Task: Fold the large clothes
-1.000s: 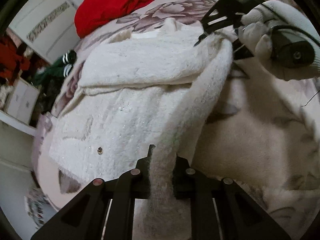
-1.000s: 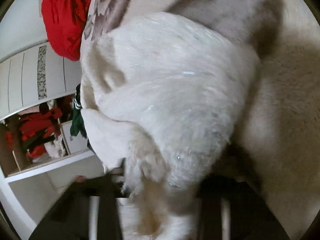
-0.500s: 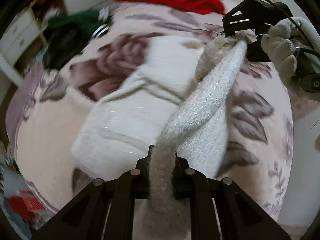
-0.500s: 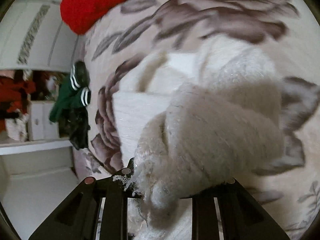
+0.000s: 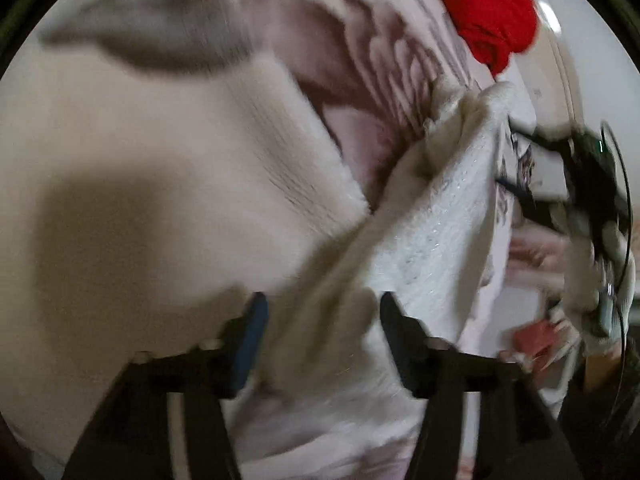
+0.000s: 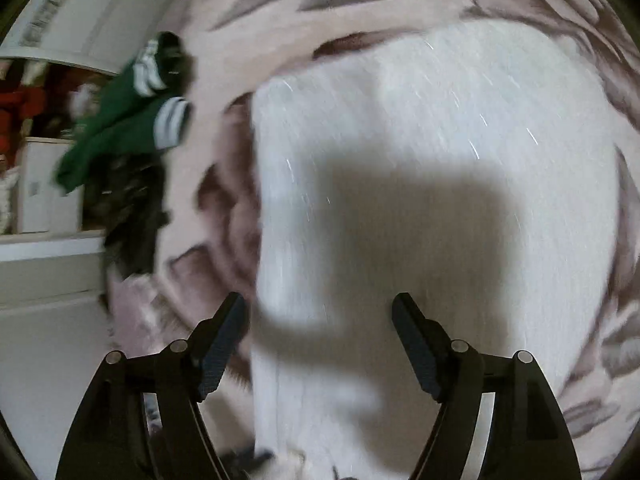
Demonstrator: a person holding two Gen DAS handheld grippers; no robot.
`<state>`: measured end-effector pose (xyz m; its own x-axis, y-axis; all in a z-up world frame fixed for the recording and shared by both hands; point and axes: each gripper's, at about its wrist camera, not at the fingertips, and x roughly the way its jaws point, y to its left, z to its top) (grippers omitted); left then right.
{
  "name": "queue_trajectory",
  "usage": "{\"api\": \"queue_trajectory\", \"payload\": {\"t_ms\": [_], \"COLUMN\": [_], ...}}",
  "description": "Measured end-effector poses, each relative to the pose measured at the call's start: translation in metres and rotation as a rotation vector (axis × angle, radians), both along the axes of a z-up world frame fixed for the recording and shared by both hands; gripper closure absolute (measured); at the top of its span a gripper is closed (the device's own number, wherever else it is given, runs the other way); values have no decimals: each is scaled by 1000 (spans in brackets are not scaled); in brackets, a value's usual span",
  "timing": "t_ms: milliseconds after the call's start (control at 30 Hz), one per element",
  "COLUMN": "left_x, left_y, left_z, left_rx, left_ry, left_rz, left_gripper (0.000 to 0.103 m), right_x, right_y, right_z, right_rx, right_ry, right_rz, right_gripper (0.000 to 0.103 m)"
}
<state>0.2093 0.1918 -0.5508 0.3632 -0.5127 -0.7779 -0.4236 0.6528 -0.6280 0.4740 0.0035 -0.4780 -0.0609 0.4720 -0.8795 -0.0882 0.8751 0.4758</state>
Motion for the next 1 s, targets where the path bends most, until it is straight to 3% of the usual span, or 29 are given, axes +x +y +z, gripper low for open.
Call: {"api": "queue_trajectory", "payload": {"t_ms": [133, 267, 300, 367, 433, 467, 500, 567, 600, 633, 667, 733, 833, 900, 1000], "left_x": [0, 39, 49, 62, 64, 61, 58, 46, 43, 38, 33, 29, 15, -2, -35], "left_y": [2, -28, -41, -61, -67, -67, -68, -64, -64, -62, -61, -65, -75, -78, -83], "left_z": [-2, -25, -31, -34, -25, -19, -16, -6, -2, 6, 16, 27, 48, 57, 69], "left_rx": [-89, -165, -157, -64, -4, 34, 56, 64, 69, 68, 68, 84, 113, 87, 66], "left_ry": [-42, -40, -31, -39, -96, -124, -130, -152, -154, -161, -170, -186, -207, -203, -150], "left_rz": [-35, -170, -212, -265, -262, -256, -256, -236, -228, -214, -201, -193, -202, -195, -190], "left_gripper": [40, 40, 40, 39, 40, 59, 86, 92, 94, 94, 96, 96, 97, 98, 98], "right_x": [-63, -153, -174, -208, -226, -230, -232, -232, -232, -232, -232, -238, -253, -267, -296], "right_y": [-77, -164, -180, -196, -199, -195, -193, -184, -181, -178, -178, -177, -183, -181, -193], "right_z": [7, -42, -59, -97, -125, -135, -141, -152, -152, -150, -145, -135, -101, -81, -50], "right_rx": [31, 50, 85, 186, 310, 372, 399, 441, 450, 444, 439, 436, 420, 423, 423], "right_ry": [18, 163, 216, 305, 329, 337, 343, 338, 329, 305, 285, 267, 233, 229, 247], "right_rz": [-86, -277, -334, -430, -472, -480, -482, -502, -514, -519, -515, -514, -486, -467, -408], "right_gripper": [23, 23, 23, 23, 23, 23, 22, 21, 22, 34, 60, 76, 81, 83, 83]}}
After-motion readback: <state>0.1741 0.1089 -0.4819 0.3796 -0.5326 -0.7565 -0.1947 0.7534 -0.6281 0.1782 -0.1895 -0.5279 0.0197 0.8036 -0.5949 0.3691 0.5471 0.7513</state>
